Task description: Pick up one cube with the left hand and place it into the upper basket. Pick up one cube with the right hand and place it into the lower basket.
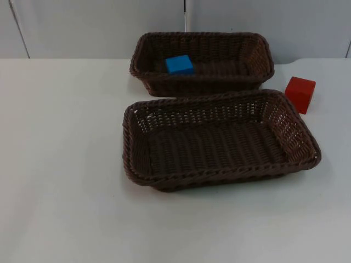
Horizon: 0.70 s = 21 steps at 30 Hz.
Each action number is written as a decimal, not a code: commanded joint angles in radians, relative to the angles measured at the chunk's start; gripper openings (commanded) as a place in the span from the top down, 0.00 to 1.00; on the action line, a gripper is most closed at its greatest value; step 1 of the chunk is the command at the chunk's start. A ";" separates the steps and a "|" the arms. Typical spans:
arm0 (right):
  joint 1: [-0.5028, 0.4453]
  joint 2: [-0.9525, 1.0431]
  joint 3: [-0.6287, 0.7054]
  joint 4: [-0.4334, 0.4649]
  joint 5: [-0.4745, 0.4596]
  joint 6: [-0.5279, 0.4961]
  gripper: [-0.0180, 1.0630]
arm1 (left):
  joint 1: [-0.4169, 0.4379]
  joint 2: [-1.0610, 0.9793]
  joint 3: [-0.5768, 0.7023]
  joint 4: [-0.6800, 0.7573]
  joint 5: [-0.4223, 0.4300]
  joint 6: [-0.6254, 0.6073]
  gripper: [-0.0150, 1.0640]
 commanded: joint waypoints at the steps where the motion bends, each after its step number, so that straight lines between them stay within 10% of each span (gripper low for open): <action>1: -0.005 0.058 -0.026 -0.003 -0.035 0.001 0.01 | -0.001 -0.006 0.002 -0.009 -0.017 -0.010 0.04; 21: -0.005 0.642 -0.202 0.016 -0.150 -0.022 0.01 | -0.001 -0.006 0.002 -0.012 -0.021 -0.010 0.04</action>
